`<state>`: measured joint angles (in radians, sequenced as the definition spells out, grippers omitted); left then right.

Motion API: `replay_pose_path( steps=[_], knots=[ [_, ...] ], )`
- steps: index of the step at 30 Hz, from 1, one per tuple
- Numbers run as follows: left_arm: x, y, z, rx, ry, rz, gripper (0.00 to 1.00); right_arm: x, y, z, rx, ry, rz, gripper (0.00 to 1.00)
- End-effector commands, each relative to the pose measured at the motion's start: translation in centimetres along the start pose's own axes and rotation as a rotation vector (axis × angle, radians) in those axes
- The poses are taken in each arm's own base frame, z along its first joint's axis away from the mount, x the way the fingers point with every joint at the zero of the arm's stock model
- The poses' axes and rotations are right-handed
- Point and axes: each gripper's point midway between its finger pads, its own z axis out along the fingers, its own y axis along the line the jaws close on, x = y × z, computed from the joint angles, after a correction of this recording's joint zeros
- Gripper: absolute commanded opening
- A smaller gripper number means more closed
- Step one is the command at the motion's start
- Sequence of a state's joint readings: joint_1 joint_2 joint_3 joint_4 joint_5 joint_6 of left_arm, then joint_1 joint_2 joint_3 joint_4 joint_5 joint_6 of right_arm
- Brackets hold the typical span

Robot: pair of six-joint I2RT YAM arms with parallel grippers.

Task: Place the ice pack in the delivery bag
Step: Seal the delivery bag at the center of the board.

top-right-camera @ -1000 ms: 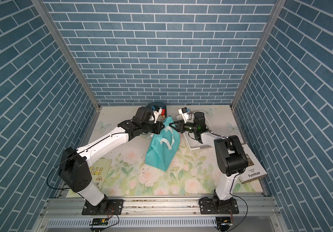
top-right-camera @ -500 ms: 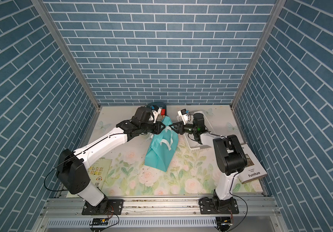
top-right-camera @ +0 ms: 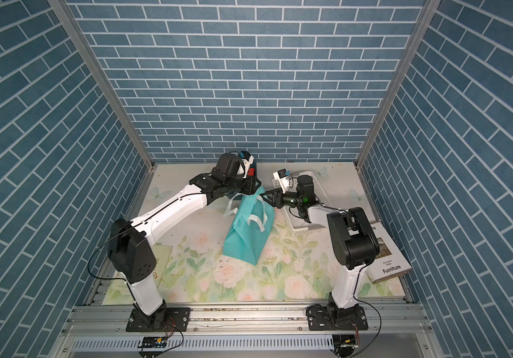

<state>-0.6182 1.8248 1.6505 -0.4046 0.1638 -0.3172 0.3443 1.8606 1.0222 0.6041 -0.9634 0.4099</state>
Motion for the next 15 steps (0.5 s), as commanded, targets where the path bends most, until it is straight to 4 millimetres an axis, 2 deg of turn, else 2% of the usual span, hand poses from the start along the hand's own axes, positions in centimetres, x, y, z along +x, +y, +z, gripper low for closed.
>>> replay_pose_path(
  steps=[1,5,8,10,12,14,15],
  knots=[
    [0.7,1.6,0.2,-0.039,0.02,-0.01,0.46,0.5,0.5,0.1,-0.006,0.011,-0.035,0.37],
    [1.4,0.6,0.7,0.03,0.042,-0.02,0.44,0.5,0.6,0.2,-0.007,0.013,-0.037,0.37],
    [2.2,0.0,1.1,0.079,0.066,-0.027,0.27,0.4,0.7,0.3,-0.007,0.014,-0.037,0.37],
    [3.0,-0.4,1.6,0.11,0.091,-0.031,0.24,0.2,0.7,0.3,-0.006,0.012,-0.04,0.37],
    [3.5,-0.7,2.0,0.134,0.116,-0.036,0.16,0.1,0.9,0.3,-0.005,0.012,-0.041,0.37],
    [3.7,-0.8,2.1,0.143,0.126,-0.035,0.0,0.0,1.0,0.2,-0.002,0.011,-0.042,0.37],
    [3.7,-0.7,2.0,0.138,0.125,-0.036,0.0,-0.2,1.0,0.2,0.002,0.007,-0.045,0.37]
  ],
)
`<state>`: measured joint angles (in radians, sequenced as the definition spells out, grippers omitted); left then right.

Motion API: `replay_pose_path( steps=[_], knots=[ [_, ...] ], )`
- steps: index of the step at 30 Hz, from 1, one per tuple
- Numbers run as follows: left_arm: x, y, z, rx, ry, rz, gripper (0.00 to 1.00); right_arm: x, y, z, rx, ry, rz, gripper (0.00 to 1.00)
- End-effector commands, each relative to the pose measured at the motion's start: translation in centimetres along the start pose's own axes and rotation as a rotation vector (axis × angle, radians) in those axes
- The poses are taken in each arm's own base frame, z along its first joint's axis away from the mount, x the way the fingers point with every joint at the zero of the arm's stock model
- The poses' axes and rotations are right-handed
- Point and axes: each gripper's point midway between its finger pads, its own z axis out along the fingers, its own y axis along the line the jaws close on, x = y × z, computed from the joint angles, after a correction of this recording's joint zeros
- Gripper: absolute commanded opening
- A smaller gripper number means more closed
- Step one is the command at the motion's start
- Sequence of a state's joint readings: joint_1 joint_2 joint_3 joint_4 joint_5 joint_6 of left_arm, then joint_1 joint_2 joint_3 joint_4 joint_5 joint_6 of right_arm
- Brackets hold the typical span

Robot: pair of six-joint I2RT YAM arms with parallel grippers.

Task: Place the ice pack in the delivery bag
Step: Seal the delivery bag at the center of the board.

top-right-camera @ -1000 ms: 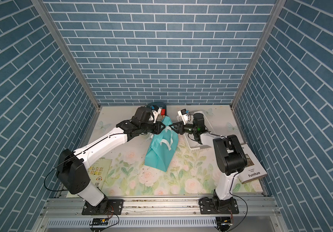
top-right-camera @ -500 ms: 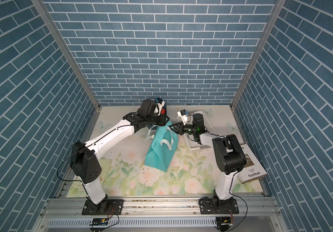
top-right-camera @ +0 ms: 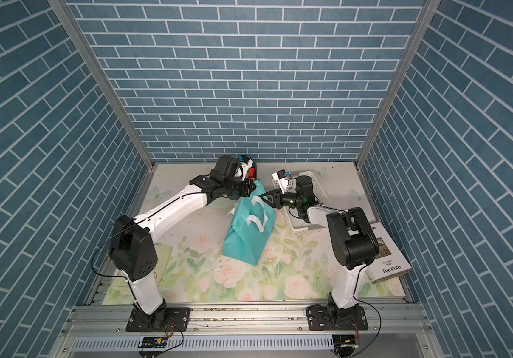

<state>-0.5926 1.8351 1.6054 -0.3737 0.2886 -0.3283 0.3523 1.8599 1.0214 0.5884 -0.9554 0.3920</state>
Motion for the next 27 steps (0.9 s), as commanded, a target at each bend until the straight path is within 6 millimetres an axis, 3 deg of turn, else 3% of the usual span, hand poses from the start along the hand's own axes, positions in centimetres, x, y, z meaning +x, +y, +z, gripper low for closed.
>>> replay_pose_path(
  steps=[1,5,8,10,11,12,16,22,27],
  knots=[
    [1.9,-0.2,1.1,0.028,0.063,-0.005,0.0,-0.7,1.0,-0.1,0.0,-0.004,-0.04,0.37],
    [0.3,0.5,-1.0,-0.065,-0.053,0.001,0.0,-1.1,1.1,-0.5,0.027,-0.013,-0.049,0.37],
    [-0.2,-0.6,-2.1,-0.019,-0.082,0.015,0.0,-1.2,1.4,-0.8,0.04,-0.022,-0.059,0.38],
    [0.0,-1.1,-1.8,0.007,-0.055,0.015,0.0,-1.2,1.6,-0.9,0.041,-0.024,-0.062,0.39],
    [0.1,-1.1,-1.6,0.008,-0.041,0.017,0.07,-1.2,1.7,-0.9,0.042,-0.024,-0.063,0.39],
    [0.2,-1.1,-1.4,0.007,-0.032,0.021,0.23,-1.3,1.6,-0.9,0.044,-0.024,-0.063,0.39],
    [0.3,-0.7,-0.5,-0.008,-0.012,0.018,0.41,-0.9,1.5,-0.9,0.051,-0.019,-0.054,0.39],
    [-0.4,0.4,0.8,-0.071,0.003,0.029,0.48,-0.7,1.3,-0.9,0.056,-0.014,-0.049,0.4],
    [-0.4,0.4,2.0,-0.068,0.034,0.024,0.43,-0.6,1.3,-1.0,0.057,-0.01,-0.046,0.4]
  ],
)
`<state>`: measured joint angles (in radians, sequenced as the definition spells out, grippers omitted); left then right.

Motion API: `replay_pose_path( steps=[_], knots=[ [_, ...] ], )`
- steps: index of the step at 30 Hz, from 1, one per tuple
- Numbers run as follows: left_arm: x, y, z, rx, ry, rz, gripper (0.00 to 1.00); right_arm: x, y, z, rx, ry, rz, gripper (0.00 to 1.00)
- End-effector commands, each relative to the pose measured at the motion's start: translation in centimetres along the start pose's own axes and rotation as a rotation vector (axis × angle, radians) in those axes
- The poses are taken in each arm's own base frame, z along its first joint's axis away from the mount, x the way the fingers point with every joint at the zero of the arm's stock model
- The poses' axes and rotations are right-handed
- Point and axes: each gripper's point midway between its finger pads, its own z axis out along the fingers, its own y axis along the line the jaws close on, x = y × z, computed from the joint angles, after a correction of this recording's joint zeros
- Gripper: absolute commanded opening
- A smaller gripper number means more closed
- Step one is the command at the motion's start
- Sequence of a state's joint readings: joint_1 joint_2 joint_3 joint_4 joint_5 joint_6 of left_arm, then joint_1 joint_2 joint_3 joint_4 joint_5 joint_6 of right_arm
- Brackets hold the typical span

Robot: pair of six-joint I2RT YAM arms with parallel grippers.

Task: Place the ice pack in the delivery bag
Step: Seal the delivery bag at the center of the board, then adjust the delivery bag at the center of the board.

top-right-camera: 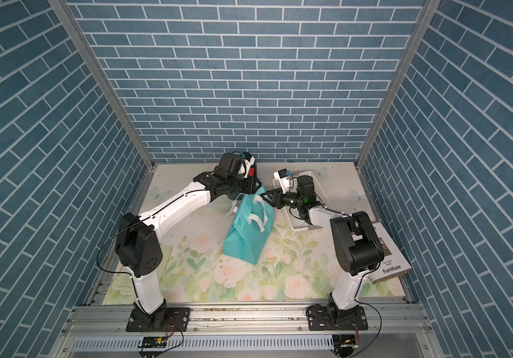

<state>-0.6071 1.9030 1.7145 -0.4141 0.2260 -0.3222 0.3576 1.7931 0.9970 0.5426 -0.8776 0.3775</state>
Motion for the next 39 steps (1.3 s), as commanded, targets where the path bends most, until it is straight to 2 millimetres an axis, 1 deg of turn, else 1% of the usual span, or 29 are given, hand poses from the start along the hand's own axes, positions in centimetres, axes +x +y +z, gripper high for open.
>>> replay_pose_path(
  steps=[1,2,3,7,10,11,13,14,15,16,19,21,23,26,28,30,32,35,37,39],
  knots=[
    [1.2,0.3,1.0,-0.017,0.052,0.01,0.3,0.1,1.0,-0.3,-0.012,0.008,-0.035,0.4],
    [1.2,0.4,1.0,-0.023,0.05,0.011,0.1,0.1,1.0,-0.4,-0.01,0.008,-0.036,0.4],
    [1.1,0.5,0.9,-0.031,0.048,0.011,0.0,0.0,1.1,-0.4,-0.009,0.006,-0.039,0.4],
    [0.6,1.3,-0.3,-0.085,-0.002,-0.005,0.0,-0.4,1.3,-0.6,-0.003,-0.004,-0.046,0.4],
    [-0.5,0.9,-2.3,-0.077,-0.072,-0.011,0.0,-0.5,1.5,-1.1,0.014,-0.018,-0.054,0.42],
    [-0.7,0.6,-2.9,-0.072,-0.081,-0.012,0.03,-0.5,1.6,-1.3,0.022,-0.022,-0.056,0.43],
    [-1.3,0.1,-4.5,-0.064,-0.11,-0.009,0.3,-0.7,1.8,-1.7,0.04,-0.035,-0.062,0.45],
    [-1.5,-0.1,-5.3,-0.056,-0.125,-0.007,0.49,-0.7,2.0,-1.9,0.045,-0.039,-0.065,0.46],
    [-1.5,-0.2,-6.1,-0.052,-0.138,-0.008,0.61,-0.7,2.1,-2.1,0.053,-0.041,-0.064,0.46],
    [-1.7,-0.5,-7.1,-0.044,-0.163,-0.006,0.66,-0.8,2.2,-2.4,0.066,-0.049,-0.067,0.48],
    [-1.4,-0.7,-9.2,-0.033,-0.207,-0.01,0.76,-0.8,2.1,-3.4,0.127,-0.073,-0.067,0.51],
    [-1.2,-0.6,-10.3,-0.039,-0.221,-0.005,0.78,-0.9,2.2,-4.1,0.163,-0.089,-0.07,0.53],
    [-0.4,-0.6,-10.6,-0.056,-0.203,0.01,0.78,-1.1,2.3,-4.8,0.198,-0.108,-0.071,0.55],
    [1.7,-1.2,-10.1,-0.093,-0.139,0.068,0.78,-1.1,2.5,-5.9,0.24,-0.132,-0.071,0.56],
    [3.8,-1.5,-9.3,-0.153,-0.074,0.113,0.78,-1.0,3.0,-6.8,0.259,-0.154,-0.074,0.57],
    [5.2,-0.9,-8.8,-0.233,-0.037,0.148,0.78,-0.8,3.4,-7.5,0.275,-0.168,-0.074,0.57],
    [6.4,0.2,-8.7,-0.314,-0.002,0.166,0.77,-0.7,4.0,-8.3,0.287,-0.183,-0.077,0.59],
    [7.2,1.1,-8.9,-0.368,0.017,0.173,0.75,-0.6,4.6,-9.2,0.301,-0.201,-0.082,0.61],
    [7.5,1.0,-9.1,-0.359,0.016,0.172,0.72,-0.5,5.1,-9.6,0.298,-0.205,-0.082,0.62],
    [7.9,0.3,-9.2,-0.322,0.017,0.174,0.7,-0.3,5.4,-9.8,0.297,-0.207,-0.081,0.62]
  ],
)
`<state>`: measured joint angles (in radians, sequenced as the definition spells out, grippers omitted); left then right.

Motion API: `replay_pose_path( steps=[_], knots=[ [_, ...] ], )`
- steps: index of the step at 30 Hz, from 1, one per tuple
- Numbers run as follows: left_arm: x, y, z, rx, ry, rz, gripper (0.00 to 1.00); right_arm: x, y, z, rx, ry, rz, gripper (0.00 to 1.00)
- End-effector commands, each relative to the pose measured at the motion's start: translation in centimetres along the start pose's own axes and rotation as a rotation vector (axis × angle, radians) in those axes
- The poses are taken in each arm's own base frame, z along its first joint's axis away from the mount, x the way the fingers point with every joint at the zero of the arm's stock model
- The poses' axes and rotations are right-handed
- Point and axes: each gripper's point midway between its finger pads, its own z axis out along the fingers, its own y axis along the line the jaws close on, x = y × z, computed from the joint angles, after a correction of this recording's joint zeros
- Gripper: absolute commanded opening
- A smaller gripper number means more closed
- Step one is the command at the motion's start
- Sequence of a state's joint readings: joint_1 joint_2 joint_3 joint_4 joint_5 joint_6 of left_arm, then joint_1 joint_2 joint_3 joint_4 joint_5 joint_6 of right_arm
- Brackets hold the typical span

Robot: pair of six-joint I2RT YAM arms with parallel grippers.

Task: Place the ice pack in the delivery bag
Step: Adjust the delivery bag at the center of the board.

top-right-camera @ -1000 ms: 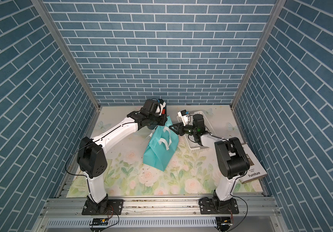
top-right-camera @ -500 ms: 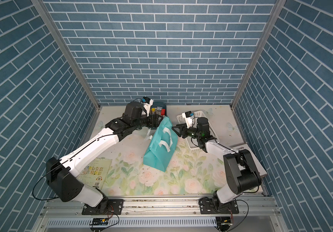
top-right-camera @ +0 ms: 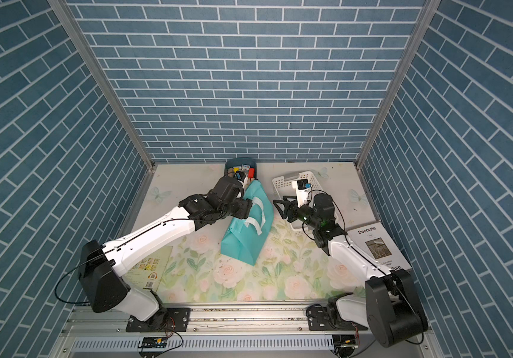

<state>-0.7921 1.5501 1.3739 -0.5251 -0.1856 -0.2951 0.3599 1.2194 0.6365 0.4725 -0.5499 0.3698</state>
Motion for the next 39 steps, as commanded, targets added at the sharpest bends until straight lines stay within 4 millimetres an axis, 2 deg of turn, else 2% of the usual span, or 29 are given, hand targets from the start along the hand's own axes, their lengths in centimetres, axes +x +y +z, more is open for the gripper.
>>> replay_pose_path(
  steps=[1,5,6,8,9,13,19,23,25,30,34,36,37,39],
  knots=[
    [1.1,0.4,-0.8,-0.014,0.013,0.022,0.68,0.5,-0.1,-0.7,0.029,0.002,0.019,0.61],
    [2.3,-0.8,-0.4,0.059,0.033,0.025,0.52,0.7,-0.2,-0.9,0.038,-0.004,0.024,0.61],
    [2.5,-0.9,-0.1,0.062,0.039,0.026,0.43,0.7,-0.2,-0.9,0.038,-0.005,0.026,0.61],
    [2.7,-0.9,0.3,0.058,0.048,0.022,0.1,0.8,-0.2,-0.8,0.033,-0.004,0.029,0.61],
    [2.7,-0.9,0.3,0.056,0.049,0.017,0.0,0.7,-0.1,-0.8,0.03,-0.003,0.03,0.6],
    [1.6,-0.7,-0.3,0.048,0.003,-0.028,0.0,0.6,0.0,-0.9,0.026,-0.011,0.029,0.6],
    [-2.7,1.1,-3.3,0.011,-0.235,-0.245,0.0,-0.8,0.8,-1.8,0.026,-0.046,0.018,0.6],
    [-4.5,2.2,-4.8,-0.004,-0.334,-0.351,0.0,-1.3,1.4,-2.6,0.031,-0.061,0.005,0.61],
    [-5.0,2.5,-4.8,-0.022,-0.344,-0.387,0.0,-1.4,1.5,-2.9,0.036,-0.062,0.0,0.62],
    [-5.0,1.9,-2.5,-0.031,-0.306,-0.402,0.0,-1.1,1.1,-2.9,0.063,-0.048,0.002,0.63],
    [-4.8,3.4,-1.8,-0.1,-0.324,-0.457,0.0,-0.8,-0.9,-3.3,0.191,-0.023,0.016,0.63],
    [-4.9,3.8,-1.5,-0.067,-0.326,-0.48,0.0,-0.9,-1.1,-3.5,0.214,-0.013,-0.001,0.64],
    [-5.0,3.8,-1.3,-0.037,-0.317,-0.479,0.05,-0.9,-1.1,-3.6,0.217,-0.012,-0.011,0.64],
    [-5.5,3.2,-1.4,0.045,-0.309,-0.456,0.25,-1.0,-0.9,-3.8,0.215,-0.009,-0.022,0.66]
  ],
)
